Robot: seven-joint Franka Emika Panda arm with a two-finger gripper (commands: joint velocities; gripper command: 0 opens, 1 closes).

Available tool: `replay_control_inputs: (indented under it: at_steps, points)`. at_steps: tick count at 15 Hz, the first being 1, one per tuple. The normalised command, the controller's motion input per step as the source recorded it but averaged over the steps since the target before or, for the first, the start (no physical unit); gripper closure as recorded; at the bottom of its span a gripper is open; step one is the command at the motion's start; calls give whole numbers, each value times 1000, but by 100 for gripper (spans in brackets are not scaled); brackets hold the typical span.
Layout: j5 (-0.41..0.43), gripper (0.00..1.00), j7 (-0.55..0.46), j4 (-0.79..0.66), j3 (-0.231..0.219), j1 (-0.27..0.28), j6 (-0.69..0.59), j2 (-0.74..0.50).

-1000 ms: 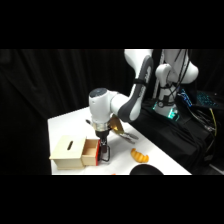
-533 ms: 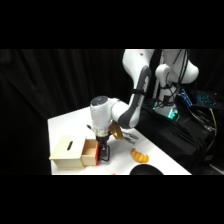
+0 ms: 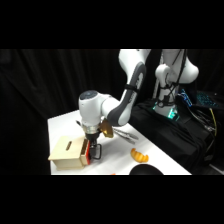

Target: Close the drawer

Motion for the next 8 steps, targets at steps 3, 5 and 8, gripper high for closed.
replay_control_inputs:
  at_steps: [3,5,8]
  points:
    - [57,0,-83,560,-49,-46,-286,226]
    - [63,0,-98,584,-23,-69,-289,254]
    - [54,0,-108,555,-8,-60,-323,199]
